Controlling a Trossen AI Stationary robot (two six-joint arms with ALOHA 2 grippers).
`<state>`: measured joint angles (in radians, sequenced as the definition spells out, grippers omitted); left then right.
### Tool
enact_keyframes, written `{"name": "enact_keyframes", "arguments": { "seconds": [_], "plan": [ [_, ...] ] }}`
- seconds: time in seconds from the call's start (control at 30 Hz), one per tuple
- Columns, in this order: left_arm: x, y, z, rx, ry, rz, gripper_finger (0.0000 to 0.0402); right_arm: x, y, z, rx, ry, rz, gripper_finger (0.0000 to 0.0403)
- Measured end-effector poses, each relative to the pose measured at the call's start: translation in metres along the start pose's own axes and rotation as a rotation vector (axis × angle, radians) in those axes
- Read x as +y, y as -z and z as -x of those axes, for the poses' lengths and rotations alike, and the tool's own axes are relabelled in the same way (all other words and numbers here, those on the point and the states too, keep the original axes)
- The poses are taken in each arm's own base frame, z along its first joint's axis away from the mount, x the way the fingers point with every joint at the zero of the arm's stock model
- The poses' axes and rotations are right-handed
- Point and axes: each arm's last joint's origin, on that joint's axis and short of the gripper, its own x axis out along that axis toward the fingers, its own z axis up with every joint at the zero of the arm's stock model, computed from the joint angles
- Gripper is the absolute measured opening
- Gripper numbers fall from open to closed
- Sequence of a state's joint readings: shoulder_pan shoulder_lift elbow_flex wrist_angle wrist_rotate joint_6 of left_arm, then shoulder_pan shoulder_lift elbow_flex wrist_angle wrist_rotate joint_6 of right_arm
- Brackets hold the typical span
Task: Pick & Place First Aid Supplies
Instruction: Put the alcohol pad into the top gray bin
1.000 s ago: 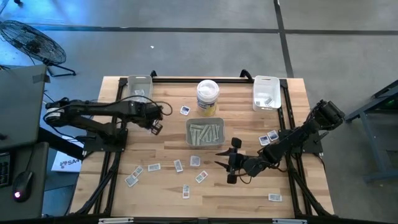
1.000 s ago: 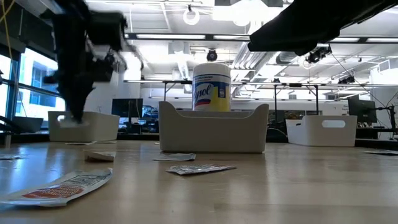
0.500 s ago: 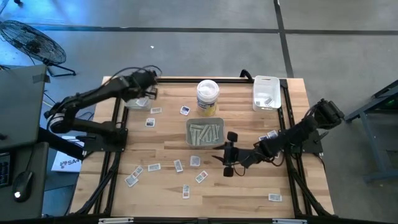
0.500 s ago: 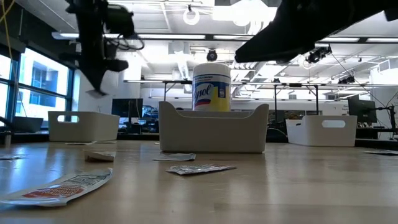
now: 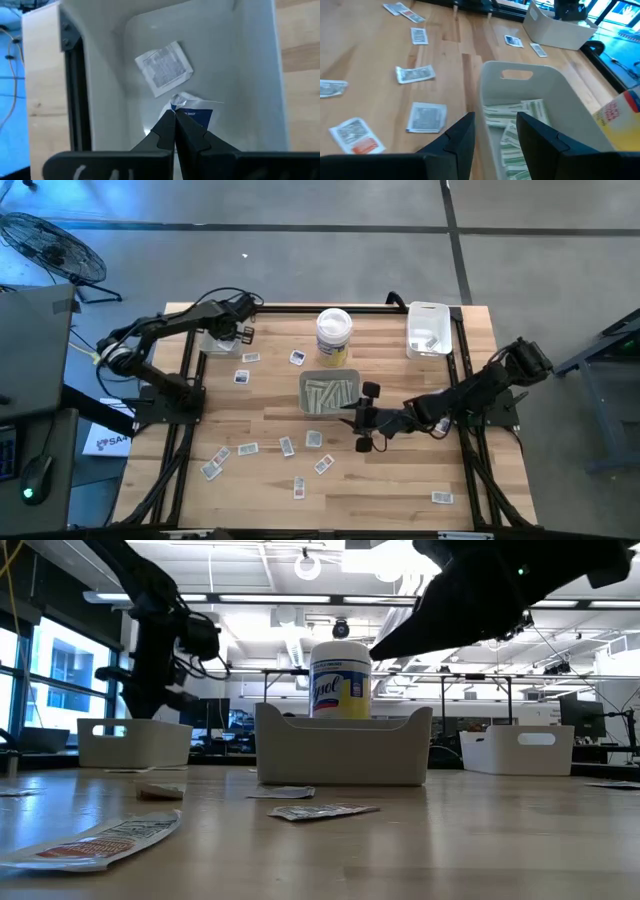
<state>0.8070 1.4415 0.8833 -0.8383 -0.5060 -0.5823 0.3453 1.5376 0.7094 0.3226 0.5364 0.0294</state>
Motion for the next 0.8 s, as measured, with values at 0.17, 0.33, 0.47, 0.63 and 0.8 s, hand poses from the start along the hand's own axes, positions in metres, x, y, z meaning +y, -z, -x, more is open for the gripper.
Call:
{"name": "enact_keyframes", "arguments": {
  "seconds": [0.17,0.33,0.47,0.63,0.8],
  "plan": [
    [-0.010,-0.004,-0.010,-0.017,0.010,-0.078,0.0002,-0.010,0.000,-0.006,0.011,-0.014,-0.007,0.0138],
    [-0.010,-0.005,-0.010,-0.020,0.004,-0.115,0.0041,-0.021,0.001,-0.012,0.021,-0.022,-0.017,0.0138],
    [-0.003,-0.014,-0.005,-0.015,-0.008,-0.116,0.0095,-0.031,0.001,-0.016,0.029,0.007,0.037,0.0138],
    [0.003,-0.027,0.017,-0.004,0.009,-0.129,0.0135,-0.046,0.002,-0.022,0.043,0.044,0.062,0.0138],
    [-0.006,-0.027,0.060,-0.083,0.115,-0.199,0.0140,-0.061,0.004,-0.028,0.052,0.024,0.052,0.0138]
  ]
}}
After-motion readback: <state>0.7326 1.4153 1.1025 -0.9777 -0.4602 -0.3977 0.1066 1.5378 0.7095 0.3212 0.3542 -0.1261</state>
